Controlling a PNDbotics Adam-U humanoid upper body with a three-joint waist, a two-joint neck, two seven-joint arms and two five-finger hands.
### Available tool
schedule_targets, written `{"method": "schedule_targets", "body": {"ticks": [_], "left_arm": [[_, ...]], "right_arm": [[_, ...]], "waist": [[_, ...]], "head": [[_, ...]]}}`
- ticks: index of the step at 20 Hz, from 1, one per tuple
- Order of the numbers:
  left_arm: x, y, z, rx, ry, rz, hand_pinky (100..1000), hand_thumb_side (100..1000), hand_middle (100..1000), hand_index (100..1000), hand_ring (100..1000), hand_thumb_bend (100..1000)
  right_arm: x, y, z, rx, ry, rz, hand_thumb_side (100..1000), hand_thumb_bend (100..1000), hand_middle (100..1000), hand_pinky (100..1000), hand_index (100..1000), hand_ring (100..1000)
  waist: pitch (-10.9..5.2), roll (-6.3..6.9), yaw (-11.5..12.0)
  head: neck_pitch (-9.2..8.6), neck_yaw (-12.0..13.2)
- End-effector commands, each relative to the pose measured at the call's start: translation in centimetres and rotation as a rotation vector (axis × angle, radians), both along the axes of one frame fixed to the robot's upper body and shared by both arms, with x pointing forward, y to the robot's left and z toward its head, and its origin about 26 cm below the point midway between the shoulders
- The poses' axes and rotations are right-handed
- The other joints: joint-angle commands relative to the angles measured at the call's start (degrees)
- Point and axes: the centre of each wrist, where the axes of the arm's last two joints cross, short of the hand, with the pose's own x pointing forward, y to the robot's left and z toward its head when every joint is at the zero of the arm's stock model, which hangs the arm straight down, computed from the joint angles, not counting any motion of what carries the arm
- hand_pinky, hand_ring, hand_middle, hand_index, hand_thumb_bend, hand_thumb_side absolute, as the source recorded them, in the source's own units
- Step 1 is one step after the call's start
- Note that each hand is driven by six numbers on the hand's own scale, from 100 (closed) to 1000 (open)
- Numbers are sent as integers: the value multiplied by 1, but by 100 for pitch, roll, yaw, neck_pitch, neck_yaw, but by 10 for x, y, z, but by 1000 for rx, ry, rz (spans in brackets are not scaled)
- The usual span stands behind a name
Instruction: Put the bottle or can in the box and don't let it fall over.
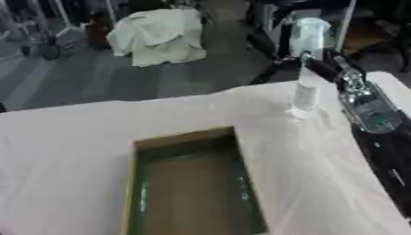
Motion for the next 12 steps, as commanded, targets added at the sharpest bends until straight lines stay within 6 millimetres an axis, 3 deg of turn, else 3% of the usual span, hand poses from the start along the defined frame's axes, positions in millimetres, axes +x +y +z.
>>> {"method": "schedule_targets", "body": {"ticks": [1, 12], "left_arm": [[2, 2, 10, 15, -33, -3, 1000, 929, 903, 785, 825, 100], [2, 1, 11, 17, -34, -5, 1000, 933, 903, 785, 825, 100]], "right_arm": [[-7, -7, 24, -32, -51, -12, 623, 100, 1000, 1000, 1000, 1000], [-10, -10, 28, -44, -57, -27, 623, 100, 1000, 1000, 1000, 1000]], "waist": [[-70, -33, 8], [4, -63, 38]], "head": [[-100, -15], [-186, -77]]}}
